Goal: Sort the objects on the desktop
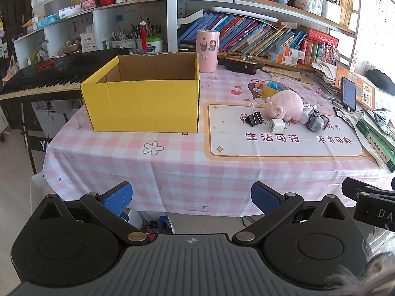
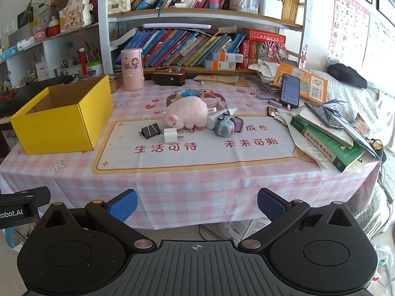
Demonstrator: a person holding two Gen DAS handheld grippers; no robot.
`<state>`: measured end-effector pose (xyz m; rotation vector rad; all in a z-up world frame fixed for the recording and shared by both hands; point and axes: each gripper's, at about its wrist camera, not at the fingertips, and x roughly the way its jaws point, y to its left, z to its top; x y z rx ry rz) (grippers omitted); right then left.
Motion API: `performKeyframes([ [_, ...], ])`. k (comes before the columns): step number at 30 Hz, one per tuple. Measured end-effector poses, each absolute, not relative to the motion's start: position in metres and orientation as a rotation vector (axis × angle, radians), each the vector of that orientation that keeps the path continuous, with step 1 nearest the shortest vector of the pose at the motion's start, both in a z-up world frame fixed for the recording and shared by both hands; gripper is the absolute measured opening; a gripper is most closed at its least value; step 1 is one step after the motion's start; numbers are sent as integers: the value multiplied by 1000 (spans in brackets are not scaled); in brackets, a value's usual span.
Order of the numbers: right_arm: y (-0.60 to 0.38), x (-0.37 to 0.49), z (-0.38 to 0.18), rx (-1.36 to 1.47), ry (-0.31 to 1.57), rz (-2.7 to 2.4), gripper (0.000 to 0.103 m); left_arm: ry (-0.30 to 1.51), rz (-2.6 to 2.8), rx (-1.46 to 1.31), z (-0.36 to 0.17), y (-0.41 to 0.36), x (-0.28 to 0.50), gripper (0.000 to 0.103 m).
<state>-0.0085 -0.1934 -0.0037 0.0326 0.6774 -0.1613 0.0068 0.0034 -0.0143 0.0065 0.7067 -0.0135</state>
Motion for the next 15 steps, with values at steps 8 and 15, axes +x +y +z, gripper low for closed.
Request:
performKeyframes([
  [8,-193,-9,-3,31,677,-162,103,698,-15,19,-12,3,4,103],
  [15,-189,-9,-3,25,677,-153,103,696,-13,23,-10,3,2,103],
])
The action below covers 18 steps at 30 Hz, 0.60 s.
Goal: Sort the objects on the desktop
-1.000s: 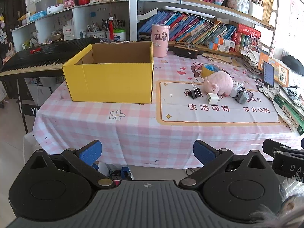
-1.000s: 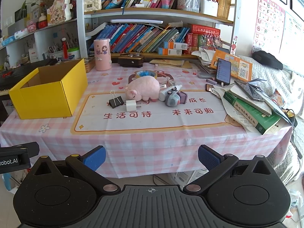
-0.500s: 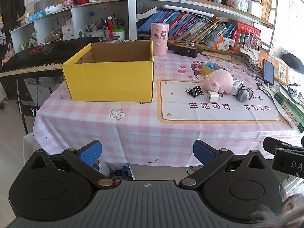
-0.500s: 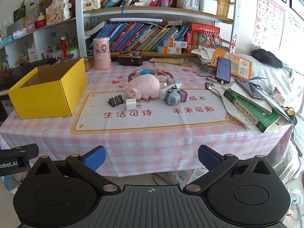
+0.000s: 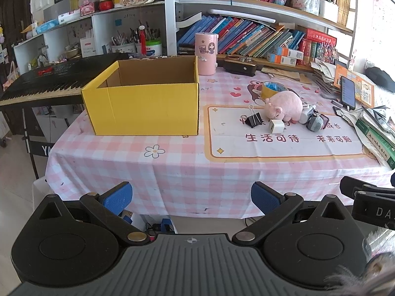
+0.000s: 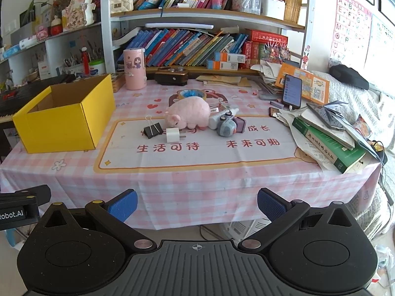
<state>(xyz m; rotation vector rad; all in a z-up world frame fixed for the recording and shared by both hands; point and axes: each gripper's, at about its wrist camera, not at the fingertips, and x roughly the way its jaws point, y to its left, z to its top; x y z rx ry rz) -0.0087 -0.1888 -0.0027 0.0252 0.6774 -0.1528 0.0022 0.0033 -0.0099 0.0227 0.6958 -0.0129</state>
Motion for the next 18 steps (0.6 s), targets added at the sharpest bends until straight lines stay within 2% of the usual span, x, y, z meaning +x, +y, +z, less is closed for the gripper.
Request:
performKeyframes([
  [18,-187,-7,-1,14,669,-130,103,692,-9,36,-7,1,2,103],
])
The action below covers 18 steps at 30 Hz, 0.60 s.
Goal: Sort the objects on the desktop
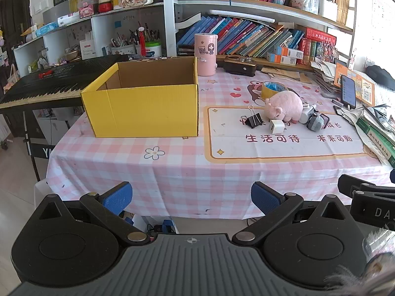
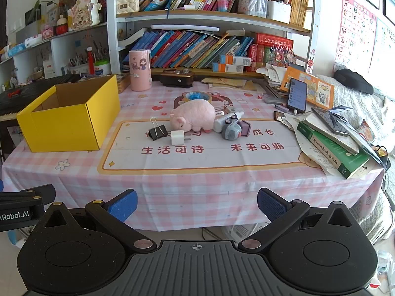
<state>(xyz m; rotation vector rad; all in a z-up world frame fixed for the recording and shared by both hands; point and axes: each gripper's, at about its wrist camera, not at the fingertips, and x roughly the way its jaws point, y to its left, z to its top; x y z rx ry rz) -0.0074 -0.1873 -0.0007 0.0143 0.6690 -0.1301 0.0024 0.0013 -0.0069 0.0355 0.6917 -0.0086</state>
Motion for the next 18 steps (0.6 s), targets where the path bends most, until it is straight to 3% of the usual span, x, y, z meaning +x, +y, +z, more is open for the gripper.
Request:
performKeyframes([
  [18,-184,-6,-1,17,667,-149,103,694,-11,34,-6,3,6,103],
])
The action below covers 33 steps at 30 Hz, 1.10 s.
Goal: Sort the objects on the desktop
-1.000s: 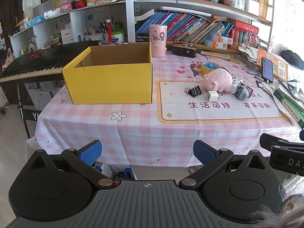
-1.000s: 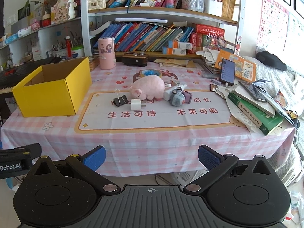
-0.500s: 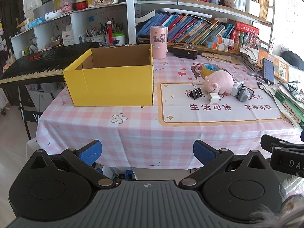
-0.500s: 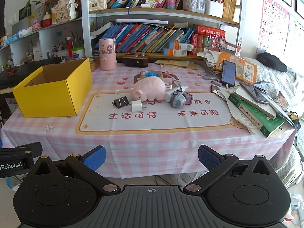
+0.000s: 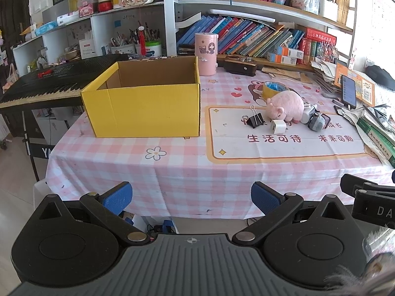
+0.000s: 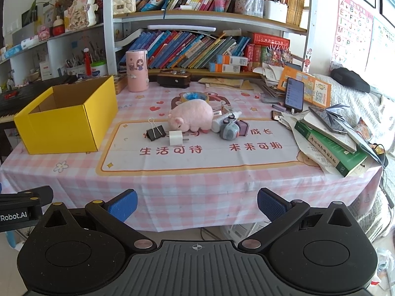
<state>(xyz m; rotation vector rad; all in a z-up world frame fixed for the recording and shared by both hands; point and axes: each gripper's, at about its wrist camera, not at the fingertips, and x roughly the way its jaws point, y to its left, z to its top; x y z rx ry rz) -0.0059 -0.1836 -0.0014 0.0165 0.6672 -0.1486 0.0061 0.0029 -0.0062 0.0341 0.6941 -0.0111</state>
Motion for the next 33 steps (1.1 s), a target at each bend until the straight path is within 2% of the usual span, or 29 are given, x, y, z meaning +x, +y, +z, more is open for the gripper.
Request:
performKeyframes([
  [19,-200,6,-8,22,698,-167,103,735,-73,36,-19,-18,29,103],
  [33,-239,50,-20,43,747,-166,103,793,-88,46,-31,-62,77,103],
])
